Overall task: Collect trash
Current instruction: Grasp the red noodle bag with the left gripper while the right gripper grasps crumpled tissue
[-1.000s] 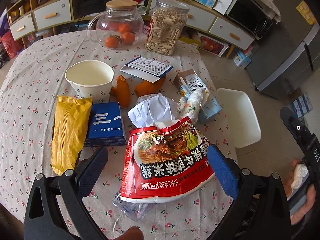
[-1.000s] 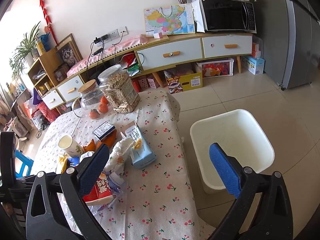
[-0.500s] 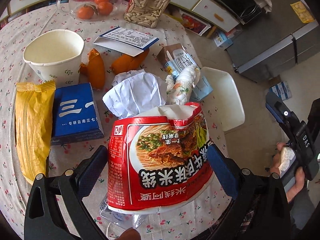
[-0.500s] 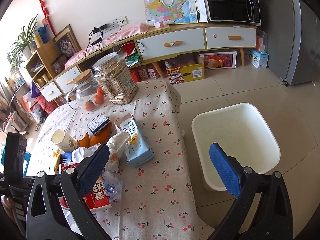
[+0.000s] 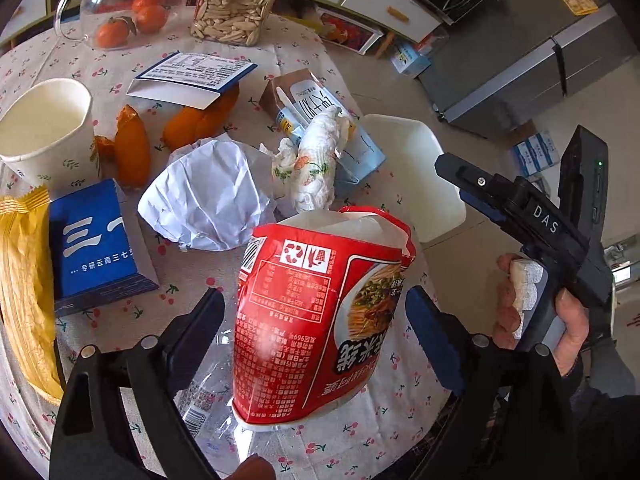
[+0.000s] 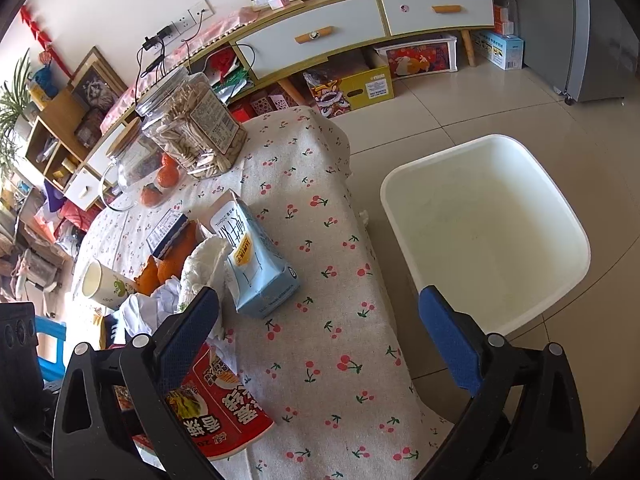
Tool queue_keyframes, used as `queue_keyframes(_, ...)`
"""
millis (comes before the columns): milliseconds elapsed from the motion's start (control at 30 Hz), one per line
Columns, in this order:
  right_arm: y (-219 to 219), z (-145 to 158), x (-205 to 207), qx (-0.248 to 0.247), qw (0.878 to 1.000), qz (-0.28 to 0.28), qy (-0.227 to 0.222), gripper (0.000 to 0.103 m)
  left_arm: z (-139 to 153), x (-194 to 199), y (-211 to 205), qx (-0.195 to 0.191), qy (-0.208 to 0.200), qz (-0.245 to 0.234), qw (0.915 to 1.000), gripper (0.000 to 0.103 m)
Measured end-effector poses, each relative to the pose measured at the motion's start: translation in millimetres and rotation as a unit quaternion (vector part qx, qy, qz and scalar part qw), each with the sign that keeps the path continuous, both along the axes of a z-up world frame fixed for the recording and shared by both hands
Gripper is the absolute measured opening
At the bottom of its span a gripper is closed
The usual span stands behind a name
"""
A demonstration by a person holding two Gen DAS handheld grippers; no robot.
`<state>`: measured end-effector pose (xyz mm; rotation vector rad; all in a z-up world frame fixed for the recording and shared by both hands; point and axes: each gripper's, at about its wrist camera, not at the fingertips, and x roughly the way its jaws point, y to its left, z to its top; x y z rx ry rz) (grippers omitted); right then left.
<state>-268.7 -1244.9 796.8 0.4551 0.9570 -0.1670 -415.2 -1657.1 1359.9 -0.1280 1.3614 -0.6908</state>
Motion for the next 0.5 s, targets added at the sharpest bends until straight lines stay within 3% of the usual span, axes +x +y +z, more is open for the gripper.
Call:
queue_keyframes(67,0.9,0.9,6.9,-0.012,1.000,0.010,-0.009,0.096,-2.4,7.3,-1.5,0.012,-0.006,0.018,0.9997,0.086)
queue_keyframes(100,1.4,3.6,9.1,-0.026,0.999,0.016,-0.020,0.096,2.8,10.6,0.5,-0.006,-0.006,0.024,0.9997,0.080)
queue_keyframes(133,3.3,6.9,10.5,-0.050,0.998,0.022,-0.032,0.096,14.6,10.5,-1.9,-0.019,-0.006,0.028,0.9994,0.067)
queue_keyframes(233,11.8,19.7,14.5,-0.125,0.988,0.049,-0.082,0.096,21.3,-17.3,-4.0,-0.011,-0.031,0.017,0.9993,0.066)
queue_keyframes(267,15.3,23.5,15.1,-0.141,0.984,0.056,-0.093,0.096,12.9,-5.3,9.9,-0.039,0.028,0.073,0.9961,0.066)
queue_keyframes(300,17.2,27.4,15.2,-0.144,0.983,0.062,-0.100,0.096,-0.9,7.1,10.1,-0.057,0.000,0.028,0.9980,0.066)
queue_keyframes(333,18.8,30.8,14.0,-0.136,0.983,0.069,-0.103,0.096,-7.4,9.2,17.2,-0.013,-0.028,0.025,0.9992,0.066)
queue_keyframes(500,17.6,54.5,-11.3,-0.087,0.986,0.064,-0.126,0.096,55.7,-19.8,75.0,-0.034,-0.093,0.050,0.9938,0.066)
